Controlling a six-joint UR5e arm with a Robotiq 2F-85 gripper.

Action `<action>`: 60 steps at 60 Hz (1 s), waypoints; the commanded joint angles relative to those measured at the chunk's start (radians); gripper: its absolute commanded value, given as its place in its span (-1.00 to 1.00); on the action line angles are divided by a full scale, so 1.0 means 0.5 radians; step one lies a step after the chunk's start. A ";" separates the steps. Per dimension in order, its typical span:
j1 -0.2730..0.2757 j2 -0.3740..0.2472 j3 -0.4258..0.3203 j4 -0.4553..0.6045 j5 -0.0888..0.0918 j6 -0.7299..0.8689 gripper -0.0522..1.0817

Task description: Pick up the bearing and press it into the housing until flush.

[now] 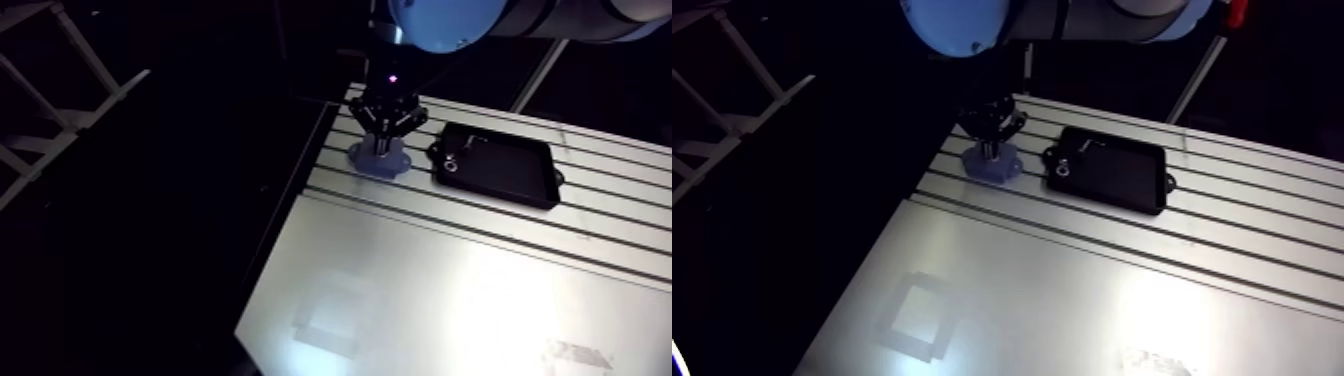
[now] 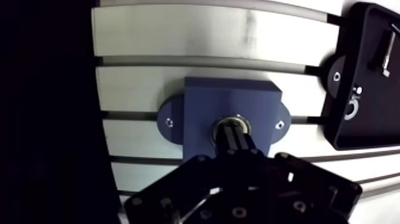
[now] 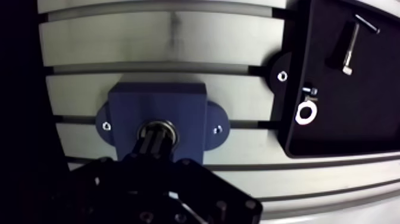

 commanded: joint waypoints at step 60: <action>-0.192 -0.219 -0.437 0.778 0.042 -0.226 -0.89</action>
